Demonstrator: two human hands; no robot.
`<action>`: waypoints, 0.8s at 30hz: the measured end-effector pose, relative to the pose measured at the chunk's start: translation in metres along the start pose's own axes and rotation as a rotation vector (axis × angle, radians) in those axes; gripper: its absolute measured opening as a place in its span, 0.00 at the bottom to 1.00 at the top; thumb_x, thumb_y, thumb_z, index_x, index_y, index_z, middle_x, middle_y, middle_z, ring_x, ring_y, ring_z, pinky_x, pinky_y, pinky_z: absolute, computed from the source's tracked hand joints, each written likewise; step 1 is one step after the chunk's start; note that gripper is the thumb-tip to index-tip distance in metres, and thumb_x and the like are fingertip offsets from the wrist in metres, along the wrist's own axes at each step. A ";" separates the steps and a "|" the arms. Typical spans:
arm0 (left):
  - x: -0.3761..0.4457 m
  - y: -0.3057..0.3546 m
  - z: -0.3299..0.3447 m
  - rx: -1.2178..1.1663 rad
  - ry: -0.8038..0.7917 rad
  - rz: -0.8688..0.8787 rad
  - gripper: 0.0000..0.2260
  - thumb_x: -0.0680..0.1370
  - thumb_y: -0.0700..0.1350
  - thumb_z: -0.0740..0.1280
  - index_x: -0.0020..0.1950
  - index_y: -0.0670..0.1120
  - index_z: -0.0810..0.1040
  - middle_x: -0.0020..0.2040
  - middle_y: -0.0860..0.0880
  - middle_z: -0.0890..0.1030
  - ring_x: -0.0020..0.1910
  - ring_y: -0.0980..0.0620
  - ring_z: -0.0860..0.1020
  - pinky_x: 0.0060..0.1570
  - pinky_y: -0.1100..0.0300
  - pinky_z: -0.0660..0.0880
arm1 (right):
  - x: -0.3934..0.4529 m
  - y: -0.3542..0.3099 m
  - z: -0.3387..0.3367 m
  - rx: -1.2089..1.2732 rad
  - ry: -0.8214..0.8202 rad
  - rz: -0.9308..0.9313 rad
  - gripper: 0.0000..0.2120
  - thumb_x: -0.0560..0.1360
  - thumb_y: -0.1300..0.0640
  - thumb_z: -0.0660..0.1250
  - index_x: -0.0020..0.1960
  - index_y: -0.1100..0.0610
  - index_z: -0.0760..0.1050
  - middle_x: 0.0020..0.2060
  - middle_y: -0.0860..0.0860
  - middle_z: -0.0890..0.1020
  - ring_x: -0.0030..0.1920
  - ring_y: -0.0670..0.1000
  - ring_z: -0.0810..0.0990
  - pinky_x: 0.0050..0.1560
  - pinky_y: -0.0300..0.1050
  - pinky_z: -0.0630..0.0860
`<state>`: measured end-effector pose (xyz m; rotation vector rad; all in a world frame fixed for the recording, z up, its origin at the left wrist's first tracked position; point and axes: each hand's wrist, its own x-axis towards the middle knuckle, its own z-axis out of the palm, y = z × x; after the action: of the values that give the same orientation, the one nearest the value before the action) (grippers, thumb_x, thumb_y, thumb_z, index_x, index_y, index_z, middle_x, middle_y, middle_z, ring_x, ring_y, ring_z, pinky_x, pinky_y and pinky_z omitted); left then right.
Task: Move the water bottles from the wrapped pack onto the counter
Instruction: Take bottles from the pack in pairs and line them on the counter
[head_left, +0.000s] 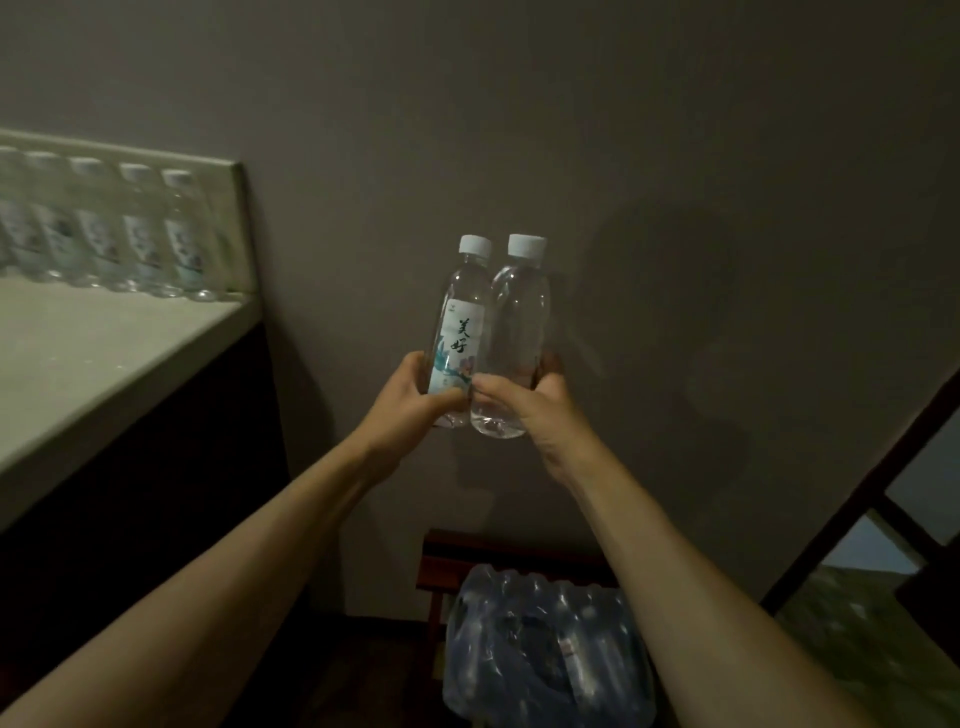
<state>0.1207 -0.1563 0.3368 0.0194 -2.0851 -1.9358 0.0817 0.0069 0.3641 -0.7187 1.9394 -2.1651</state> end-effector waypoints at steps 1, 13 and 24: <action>-0.002 0.003 -0.009 0.003 0.015 0.011 0.21 0.66 0.46 0.74 0.56 0.52 0.72 0.54 0.47 0.80 0.45 0.57 0.84 0.38 0.67 0.79 | 0.000 -0.003 0.010 -0.004 0.004 -0.002 0.20 0.69 0.64 0.75 0.55 0.54 0.69 0.42 0.50 0.86 0.40 0.43 0.86 0.36 0.33 0.79; -0.049 0.025 -0.193 0.041 0.193 0.008 0.26 0.64 0.42 0.72 0.60 0.42 0.73 0.53 0.41 0.81 0.50 0.45 0.83 0.51 0.50 0.81 | 0.021 -0.014 0.188 -0.082 -0.282 0.149 0.15 0.75 0.57 0.70 0.60 0.61 0.77 0.49 0.57 0.86 0.46 0.52 0.86 0.43 0.43 0.80; -0.102 0.023 -0.364 0.014 0.189 -0.062 0.19 0.73 0.41 0.73 0.62 0.43 0.72 0.58 0.40 0.79 0.55 0.42 0.82 0.55 0.45 0.79 | 0.035 0.004 0.371 -0.119 -0.143 0.135 0.33 0.63 0.45 0.79 0.62 0.55 0.69 0.56 0.53 0.83 0.53 0.55 0.84 0.48 0.54 0.82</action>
<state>0.3043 -0.4874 0.3569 0.2628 -1.9950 -1.8743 0.2133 -0.3405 0.3874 -0.7175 1.9934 -1.8810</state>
